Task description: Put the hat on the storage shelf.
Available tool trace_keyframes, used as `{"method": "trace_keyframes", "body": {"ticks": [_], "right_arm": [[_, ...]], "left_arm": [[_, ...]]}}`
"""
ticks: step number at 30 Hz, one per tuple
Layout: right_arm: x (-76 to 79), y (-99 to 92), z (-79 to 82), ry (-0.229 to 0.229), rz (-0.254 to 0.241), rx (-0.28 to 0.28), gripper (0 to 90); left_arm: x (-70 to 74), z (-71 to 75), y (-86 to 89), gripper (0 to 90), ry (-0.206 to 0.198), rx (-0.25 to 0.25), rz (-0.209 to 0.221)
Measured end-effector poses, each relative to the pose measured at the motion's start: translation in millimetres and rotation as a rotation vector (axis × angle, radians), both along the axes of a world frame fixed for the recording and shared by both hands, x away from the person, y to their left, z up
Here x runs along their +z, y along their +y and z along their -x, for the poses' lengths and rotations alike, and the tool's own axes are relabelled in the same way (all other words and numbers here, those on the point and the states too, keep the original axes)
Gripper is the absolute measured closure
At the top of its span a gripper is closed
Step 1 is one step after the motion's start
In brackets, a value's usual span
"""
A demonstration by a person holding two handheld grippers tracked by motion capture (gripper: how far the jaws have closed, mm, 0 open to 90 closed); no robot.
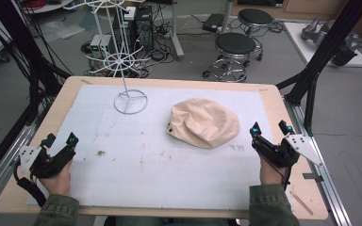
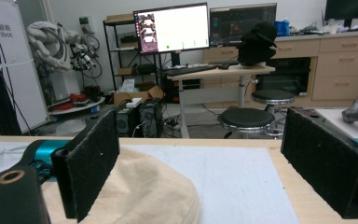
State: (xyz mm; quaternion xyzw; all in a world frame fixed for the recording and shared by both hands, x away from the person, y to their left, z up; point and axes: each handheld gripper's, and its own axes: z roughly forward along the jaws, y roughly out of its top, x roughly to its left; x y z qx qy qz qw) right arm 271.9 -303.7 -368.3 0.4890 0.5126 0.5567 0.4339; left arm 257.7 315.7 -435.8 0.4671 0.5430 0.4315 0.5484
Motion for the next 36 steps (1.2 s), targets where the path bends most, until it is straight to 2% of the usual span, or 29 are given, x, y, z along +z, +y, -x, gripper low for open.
{"method": "trace_keyframes", "body": {"ticks": [2,8,9,10,11,14,19,21,22,27,30,31,36], "right_arm": [[5.7,-0.7,-6.9,0.021,-0.002,0.013,10.6],[18.6,2.7,-18.4,0.027,0.022,0.031,10.6],[21.4,4.8,-23.7,0.025,0.011,0.042,10.7],[21.4,4.8,-23.7,0.025,0.011,0.042,10.7],[21.1,6.2,-31.2,0.043,0.005,0.049,10.7],[20.5,6.9,-38.8,0.058,0.017,0.047,10.7],[25.8,8.0,-56.8,0.083,0.01,0.058,10.6],[26.4,7.8,-59.5,0.085,0.02,0.062,10.6],[27.1,7.8,-64.6,0.083,0.017,0.093,10.6],[33.6,8.3,-76.8,0.08,0.012,0.114,10.7],[35.5,10.4,-80.9,0.084,0.026,0.125,10.6],[36.0,13.8,-85.5,0.101,0.047,0.126,10.6],[35.6,17.2,-94.8,0.123,0.06,0.126,10.7]], "left_arm": [[0.1,0.1,0.1,24.9,0.0,0.0,-0.002],[0.2,0.2,0.3,25.0,0.0,0.003,0.001],[0.0,-0.1,0.3,24.9,-0.002,0.004,0.001],[-0.1,-0.2,0.3,24.9,0.001,0.003,0.002],[-0.2,-0.5,0.1,24.9,0.003,0.0,0.005],[-1.3,-1.5,0.3,25.0,0.009,-0.007,0.011],[-1.1,-1.9,0.4,24.9,0.005,-0.005,0.015],[-0.9,-1.8,0.2,24.9,0.005,-0.005,0.016],[-0.8,-1.8,0.1,24.9,0.004,-0.004,0.016],[-0.6,-1.7,-0.1,25.0,0.005,-0.005,0.014],[-0.7,-1.9,-0.1,25.0,0.006,-0.006,0.014],[-0.8,-1.9,0.1,24.9,0.008,-0.007,0.011],[-0.5,-1.7,0.0,24.9,0.008,-0.008,0.01]]}}
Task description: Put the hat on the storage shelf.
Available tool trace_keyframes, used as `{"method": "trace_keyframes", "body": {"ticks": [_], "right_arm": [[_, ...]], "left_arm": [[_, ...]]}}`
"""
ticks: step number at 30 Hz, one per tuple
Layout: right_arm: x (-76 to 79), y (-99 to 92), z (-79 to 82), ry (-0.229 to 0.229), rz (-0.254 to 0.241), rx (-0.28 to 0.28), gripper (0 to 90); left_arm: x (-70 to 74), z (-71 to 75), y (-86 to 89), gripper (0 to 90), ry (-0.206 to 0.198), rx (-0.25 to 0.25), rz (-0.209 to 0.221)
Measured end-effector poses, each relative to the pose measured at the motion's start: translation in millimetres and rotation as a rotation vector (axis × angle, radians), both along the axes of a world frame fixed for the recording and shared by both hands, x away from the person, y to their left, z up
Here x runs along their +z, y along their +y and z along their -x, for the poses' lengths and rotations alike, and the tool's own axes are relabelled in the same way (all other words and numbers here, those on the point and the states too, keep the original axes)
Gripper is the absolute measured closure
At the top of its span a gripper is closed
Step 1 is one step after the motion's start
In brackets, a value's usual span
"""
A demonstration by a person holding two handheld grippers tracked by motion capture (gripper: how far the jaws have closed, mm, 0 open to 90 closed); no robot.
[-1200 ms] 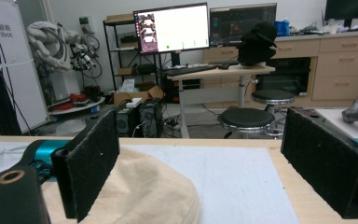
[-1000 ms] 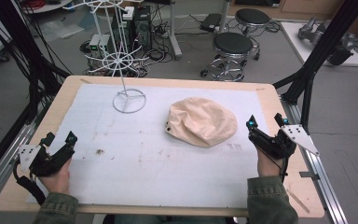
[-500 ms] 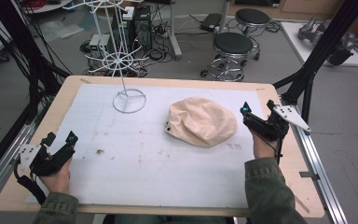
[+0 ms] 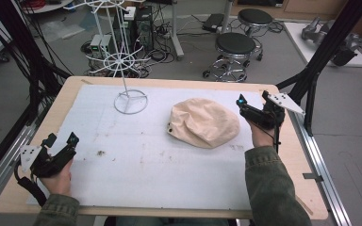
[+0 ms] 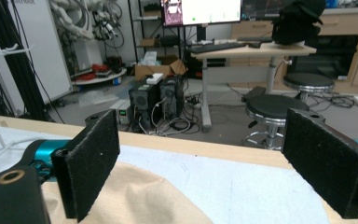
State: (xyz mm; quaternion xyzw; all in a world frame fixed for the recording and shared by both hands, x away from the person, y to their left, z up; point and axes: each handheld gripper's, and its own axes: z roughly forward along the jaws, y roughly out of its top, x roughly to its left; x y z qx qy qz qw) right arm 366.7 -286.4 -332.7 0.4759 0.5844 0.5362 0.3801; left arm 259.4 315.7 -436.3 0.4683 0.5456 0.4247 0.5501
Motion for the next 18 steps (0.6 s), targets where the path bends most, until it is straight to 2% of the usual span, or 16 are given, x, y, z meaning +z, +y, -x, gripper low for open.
{"method": "trace_keyframes", "body": {"ticks": [3,8,11,17,18], "right_arm": [[-0.2,0.5,-11.4,0.028,0.002,0.009,10.6],[1.7,2.4,-22.7,0.044,0.014,0.018,10.6],[2.9,6.4,-35.0,0.072,0.014,0.047,10.7],[5.7,12.3,-51.1,0.091,0.052,0.058,10.6],[7.9,15.8,-57.0,0.081,0.053,0.071,10.7]], "left_arm": [[-0.1,-0.4,0.0,24.9,-0.003,0.002,0.004],[-0.5,-0.9,0.3,24.9,0.001,-0.002,0.0],[-0.7,-1.8,0.2,24.9,0.002,-0.002,0.0],[-1.0,-2.3,0.8,24.9,0.002,-0.007,0.0],[-1.3,-2.6,0.7,24.9,0.004,-0.006,0.005]]}}
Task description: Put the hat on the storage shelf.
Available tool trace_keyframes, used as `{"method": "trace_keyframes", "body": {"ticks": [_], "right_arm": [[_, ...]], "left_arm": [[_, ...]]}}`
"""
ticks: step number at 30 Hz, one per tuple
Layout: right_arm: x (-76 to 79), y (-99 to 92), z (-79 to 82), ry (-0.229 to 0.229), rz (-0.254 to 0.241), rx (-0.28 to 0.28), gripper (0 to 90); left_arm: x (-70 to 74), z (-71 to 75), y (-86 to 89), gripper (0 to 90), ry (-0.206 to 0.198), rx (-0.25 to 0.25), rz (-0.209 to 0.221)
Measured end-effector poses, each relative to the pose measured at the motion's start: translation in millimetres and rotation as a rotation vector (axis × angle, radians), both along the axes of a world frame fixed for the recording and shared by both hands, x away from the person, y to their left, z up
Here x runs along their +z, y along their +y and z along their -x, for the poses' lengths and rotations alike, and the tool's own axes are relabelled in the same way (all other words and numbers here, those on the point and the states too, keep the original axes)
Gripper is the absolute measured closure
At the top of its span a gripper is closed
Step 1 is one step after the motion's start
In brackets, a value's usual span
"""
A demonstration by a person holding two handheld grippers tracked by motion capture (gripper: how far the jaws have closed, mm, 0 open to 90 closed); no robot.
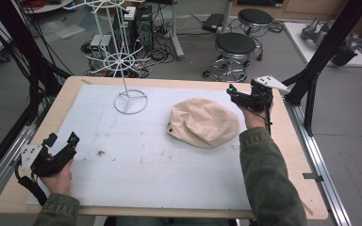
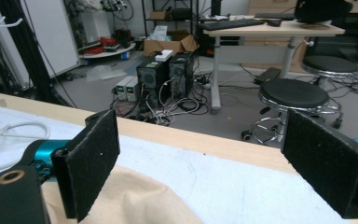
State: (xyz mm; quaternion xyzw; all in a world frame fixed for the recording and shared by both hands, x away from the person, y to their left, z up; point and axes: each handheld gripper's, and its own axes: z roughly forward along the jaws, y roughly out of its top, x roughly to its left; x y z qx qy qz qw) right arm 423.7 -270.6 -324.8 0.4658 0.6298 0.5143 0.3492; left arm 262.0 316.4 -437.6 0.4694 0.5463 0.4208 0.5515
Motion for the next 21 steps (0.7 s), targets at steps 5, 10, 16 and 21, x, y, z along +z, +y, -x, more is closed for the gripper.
{"method": "trace_keyframes", "body": {"ticks": [5,10,16,21], "right_arm": [[-2.8,5.2,-15.6,0.03,0.014,0.02,10.6],[-12.4,11.9,-31.9,0.052,0.02,0.056,10.7],[-29.3,12.6,-55.5,0.132,0.029,0.113,10.7],[-35.3,17.8,-68.3,0.15,0.061,0.15,10.7]], "left_arm": [[-0.1,-0.3,-0.8,24.9,-0.002,-0.001,0.01],[-0.4,-1.1,-0.3,24.9,-0.001,-0.002,0.008],[-0.3,-2.3,-1.7,24.9,-0.003,-0.011,0.003],[-0.3,-2.7,-1.6,24.9,-0.006,-0.013,0.002]]}}
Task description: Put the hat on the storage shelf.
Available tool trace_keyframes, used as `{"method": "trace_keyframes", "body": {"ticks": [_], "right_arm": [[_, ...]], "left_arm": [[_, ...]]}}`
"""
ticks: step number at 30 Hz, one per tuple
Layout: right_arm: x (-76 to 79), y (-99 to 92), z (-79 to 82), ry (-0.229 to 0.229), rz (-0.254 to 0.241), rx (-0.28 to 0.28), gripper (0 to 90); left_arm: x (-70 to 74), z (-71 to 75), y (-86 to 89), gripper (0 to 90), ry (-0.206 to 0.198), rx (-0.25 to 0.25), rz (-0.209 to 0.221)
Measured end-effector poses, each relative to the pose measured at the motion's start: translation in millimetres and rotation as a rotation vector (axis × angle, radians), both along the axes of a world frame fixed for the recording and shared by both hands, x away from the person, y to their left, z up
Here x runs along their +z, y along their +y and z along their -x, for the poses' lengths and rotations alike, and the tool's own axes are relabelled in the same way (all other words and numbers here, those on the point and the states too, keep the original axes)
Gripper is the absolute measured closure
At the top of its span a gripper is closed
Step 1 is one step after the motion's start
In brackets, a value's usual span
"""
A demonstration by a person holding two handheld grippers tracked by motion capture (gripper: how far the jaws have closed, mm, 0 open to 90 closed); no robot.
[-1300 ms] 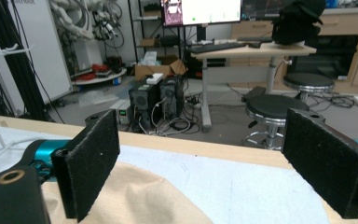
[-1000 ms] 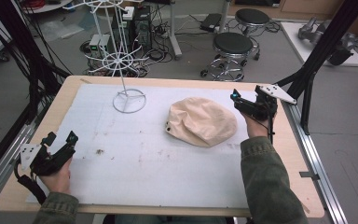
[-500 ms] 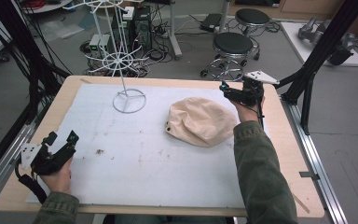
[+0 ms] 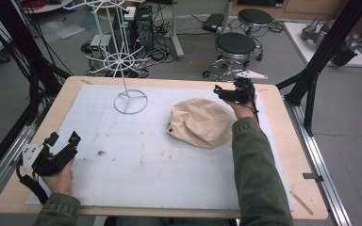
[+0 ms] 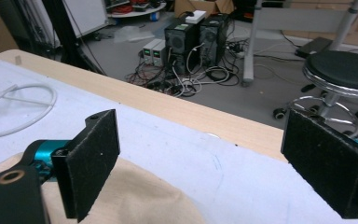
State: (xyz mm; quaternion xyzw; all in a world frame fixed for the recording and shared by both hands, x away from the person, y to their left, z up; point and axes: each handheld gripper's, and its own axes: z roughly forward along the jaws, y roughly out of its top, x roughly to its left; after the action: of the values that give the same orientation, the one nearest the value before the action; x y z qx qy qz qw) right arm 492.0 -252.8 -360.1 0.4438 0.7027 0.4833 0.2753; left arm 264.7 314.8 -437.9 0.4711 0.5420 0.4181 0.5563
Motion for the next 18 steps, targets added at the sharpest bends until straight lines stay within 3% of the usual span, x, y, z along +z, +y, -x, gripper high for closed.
{"method": "trace_keyframes", "body": {"ticks": [2,3,4,5,7,8,13,15,17,18], "right_arm": [[-6.9,0.0,-4.4,0.026,0.004,0.012,10.7],[-13.4,0.1,-7.8,0.051,0.04,0.029,10.7],[-13.4,0.1,-7.8,0.051,0.04,0.029,10.7],[-19.4,1.8,-9.9,0.085,0.066,0.057,10.7],[-21.8,2.6,-10.9,0.093,0.073,0.066,10.7],[-27.3,4.8,-13.2,0.11,0.112,0.066,10.7],[-35.2,4.3,-17.8,0.135,0.133,0.066,10.7],[-39.5,4.8,-19.0,0.151,0.155,0.081,10.7],[-45.8,9.4,-19.6,0.16,0.215,0.133,10.7],[-47.7,11.0,-19.5,0.176,0.216,0.145,10.7]], "left_arm": [[-0.4,-0.5,0.4,24.9,0.002,-0.001,0.001],[-0.5,-0.6,0.4,24.9,0.002,-0.001,0.001],[-0.5,-0.7,0.3,24.9,0.002,-0.003,0.0],[-0.4,-0.8,0.0,24.9,0.003,-0.003,0.002],[-0.5,-1.2,-0.5,24.9,0.002,-0.009,0.009],[-0.6,-1.4,-0.7,24.9,0.004,-0.01,0.011],[-0.9,-1.9,-1.9,24.9,0.006,-0.018,0.013],[-1.5,-2.7,-2.0,24.9,0.012,-0.022,0.015],[-2.0,-3.5,-2.3,24.9,0.017,-0.025,0.022],[-2.1,-3.5,-2.4,24.9,0.018,-0.028,0.023]]}}
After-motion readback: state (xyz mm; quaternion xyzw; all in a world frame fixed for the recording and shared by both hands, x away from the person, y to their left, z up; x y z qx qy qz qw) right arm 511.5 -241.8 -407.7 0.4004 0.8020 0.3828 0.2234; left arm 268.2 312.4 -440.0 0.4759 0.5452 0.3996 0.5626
